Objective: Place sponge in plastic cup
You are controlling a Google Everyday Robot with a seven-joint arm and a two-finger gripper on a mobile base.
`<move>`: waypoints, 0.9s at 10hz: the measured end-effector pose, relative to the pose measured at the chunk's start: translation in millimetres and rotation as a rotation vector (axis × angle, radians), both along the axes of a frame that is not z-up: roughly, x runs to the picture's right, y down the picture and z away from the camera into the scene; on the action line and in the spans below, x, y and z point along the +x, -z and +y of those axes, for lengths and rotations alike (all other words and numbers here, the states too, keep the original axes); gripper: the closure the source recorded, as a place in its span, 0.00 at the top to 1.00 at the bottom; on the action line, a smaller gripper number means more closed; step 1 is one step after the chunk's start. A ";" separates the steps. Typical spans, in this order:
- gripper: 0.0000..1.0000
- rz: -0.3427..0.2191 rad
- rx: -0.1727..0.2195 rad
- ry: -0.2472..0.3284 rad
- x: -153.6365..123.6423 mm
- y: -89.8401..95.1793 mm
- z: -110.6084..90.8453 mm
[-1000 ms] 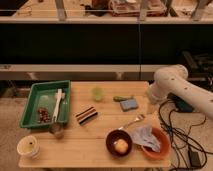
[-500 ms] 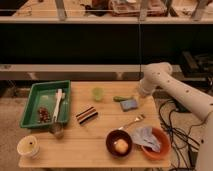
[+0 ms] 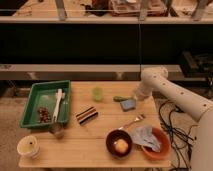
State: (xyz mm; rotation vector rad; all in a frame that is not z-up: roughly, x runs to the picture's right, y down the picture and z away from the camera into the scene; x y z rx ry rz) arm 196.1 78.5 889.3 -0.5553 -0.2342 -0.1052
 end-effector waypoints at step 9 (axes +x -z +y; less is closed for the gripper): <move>0.63 0.070 0.010 -0.010 16.2 -36.1 5.4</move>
